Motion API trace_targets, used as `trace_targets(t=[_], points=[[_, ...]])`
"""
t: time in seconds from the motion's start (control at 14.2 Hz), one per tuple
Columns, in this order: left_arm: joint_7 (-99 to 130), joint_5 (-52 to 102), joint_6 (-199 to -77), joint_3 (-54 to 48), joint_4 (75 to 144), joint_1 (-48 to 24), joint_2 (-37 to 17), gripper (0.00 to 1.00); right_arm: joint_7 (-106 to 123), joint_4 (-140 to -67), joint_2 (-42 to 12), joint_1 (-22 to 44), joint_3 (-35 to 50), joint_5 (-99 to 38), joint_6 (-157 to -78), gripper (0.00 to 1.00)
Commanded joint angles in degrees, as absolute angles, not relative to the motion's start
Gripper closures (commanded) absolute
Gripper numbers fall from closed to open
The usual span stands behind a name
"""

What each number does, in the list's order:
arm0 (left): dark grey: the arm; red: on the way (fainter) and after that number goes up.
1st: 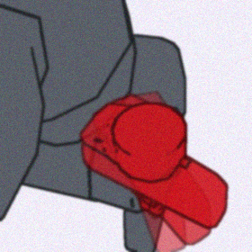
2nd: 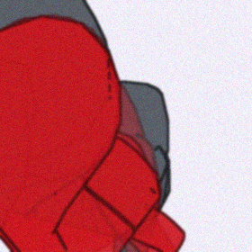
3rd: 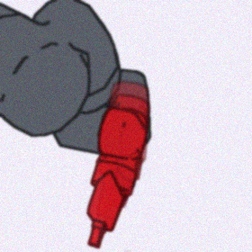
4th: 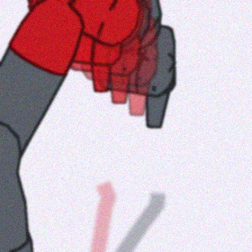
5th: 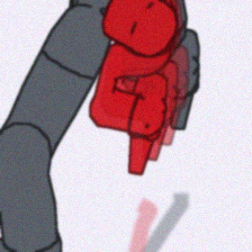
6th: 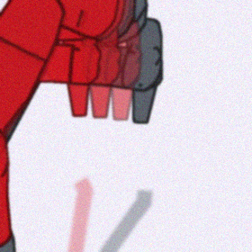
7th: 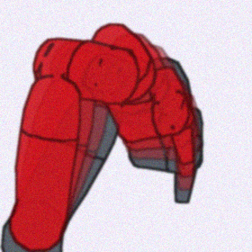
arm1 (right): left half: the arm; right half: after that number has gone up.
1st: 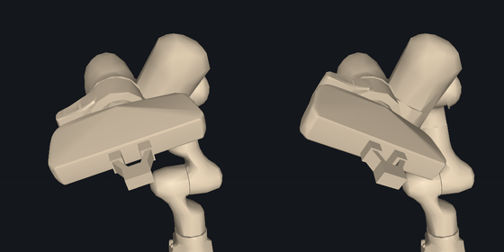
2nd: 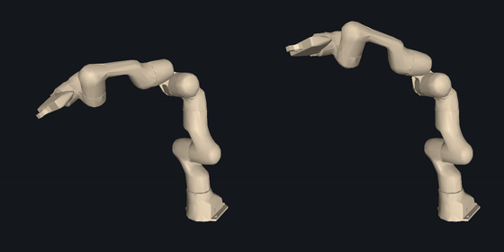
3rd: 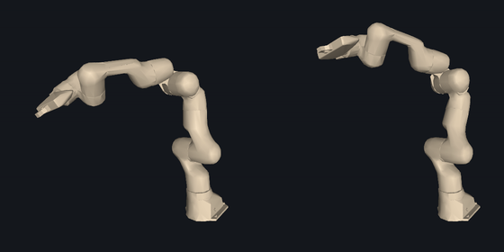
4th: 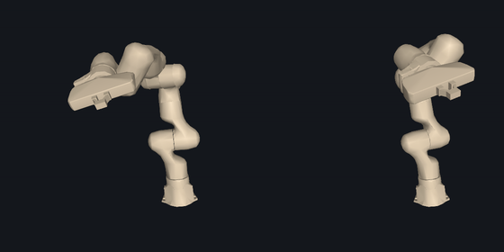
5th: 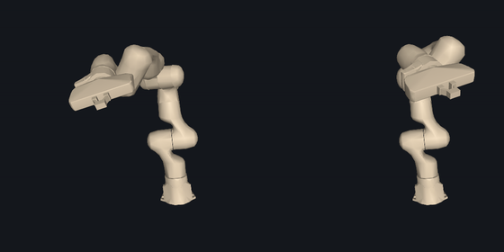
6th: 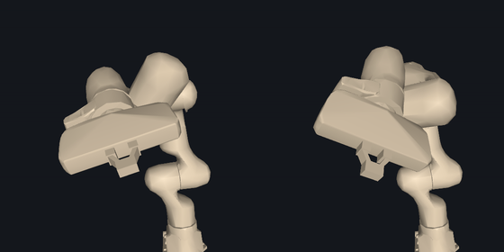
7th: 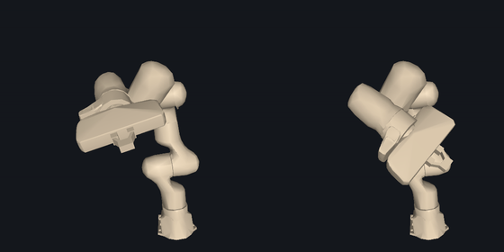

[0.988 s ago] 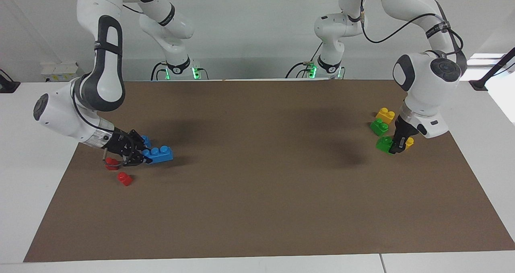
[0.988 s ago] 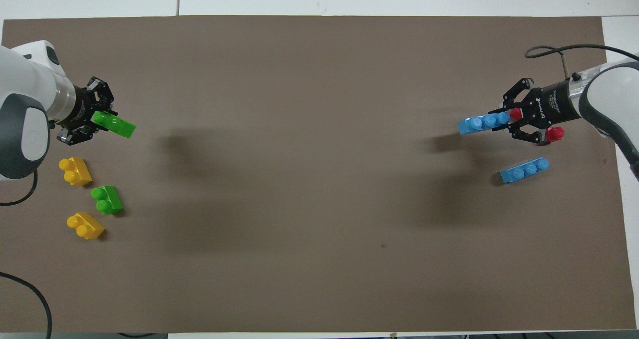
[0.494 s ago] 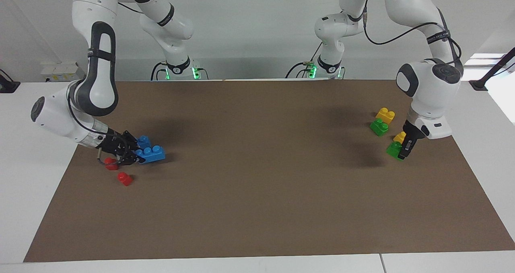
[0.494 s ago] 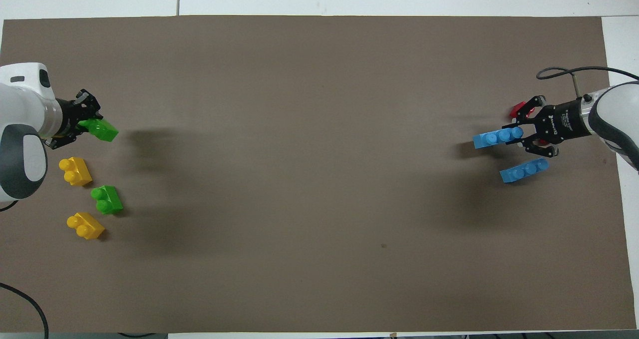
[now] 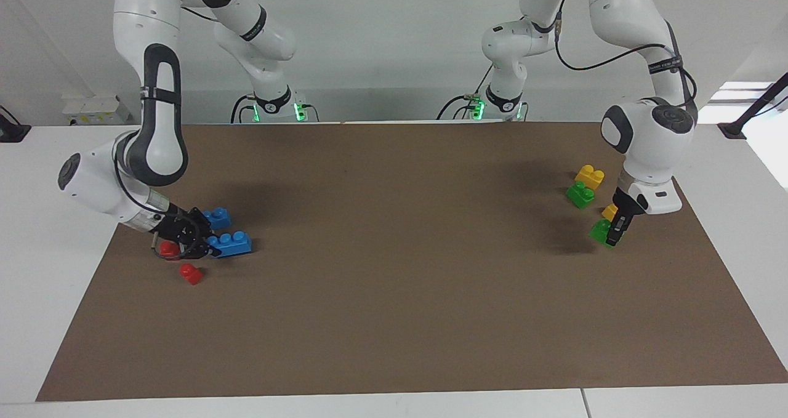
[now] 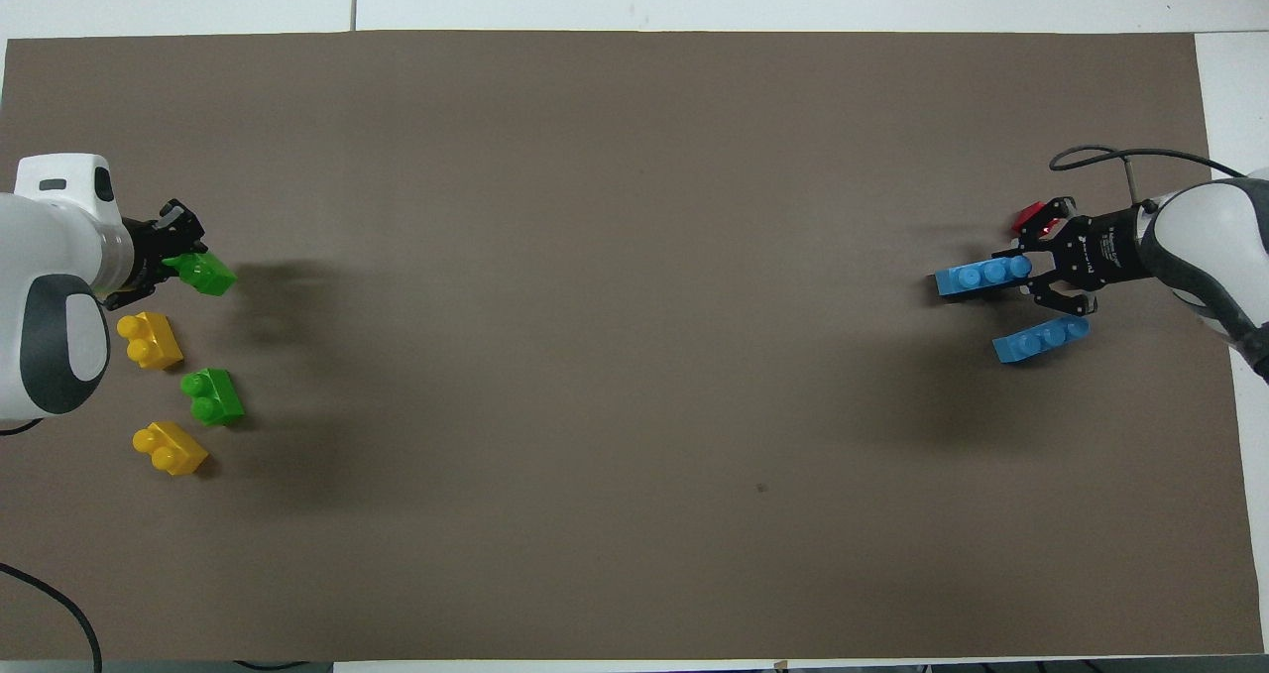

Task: Remove green block with left arm and hold with right
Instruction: 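Carry the green brick toward the green bricks while the right gripper carries the blue brick, then lower and release the green brick while the right gripper releases the blue brick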

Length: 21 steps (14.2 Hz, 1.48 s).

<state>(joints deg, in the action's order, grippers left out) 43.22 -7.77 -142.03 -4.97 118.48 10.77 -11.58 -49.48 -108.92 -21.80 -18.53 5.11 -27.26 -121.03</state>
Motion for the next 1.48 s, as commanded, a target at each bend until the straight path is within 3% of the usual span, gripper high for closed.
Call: trace_targets(t=[0.0, 0.71, 0.78, 0.92, 0.99, 1.13, 1.34, 1.41], points=[[43.5, -9.5, -144.6, -5.4, 120.3, 11.5, -11.8, 1.00, -47.9, -109.9, -21.6, -19.8, 5.9, -26.4, -122.1, 1.00], [46.1, -9.8, -146.2, -5.4, 120.3, 10.5, -14.6, 1.00, -48.6, -110.7, -21.6, -19.6, 6.0, -26.5, -123.8, 0.99], [46.1, -9.8, -146.3, -5.4, 120.3, 10.5, -14.9, 1.00, -48.7, -110.7, -21.5, -19.5, 6.0, -26.5, -123.8, 0.89], [46.1, -10.0, -146.9, -5.4, 120.3, 10.5, -15.0, 1.00, -48.8, -110.7, -21.5, -19.1, 5.9, -26.5, -123.9, 0.45], [46.1, -10.7, -146.9, -5.4, 120.3, 10.5, -15.0, 1.00, -49.0, -110.7, -21.6, -18.9, 5.9, -26.5, -123.8, 0.31], [46.1, -11.1, -147.0, -5.4, 120.4, 10.5, -15.0, 1.00, -50.4, -110.4, -21.5, -18.8, 6.0, -26.5, -123.8, 0.20], [45.8, -11.1, -146.9, -5.4, 120.3, 10.5, -15.0, 1.00, -51.5, -109.7, -21.0, -18.7, 6.0, -26.5, -122.8, 0.14], [45.7, -11.1, -146.8, -5.4, 120.3, 10.5, -15.1, 0.94, -52.1, -109.4, -20.6, -18.6, 6.0, -26.5, -122.4, 0.12]])
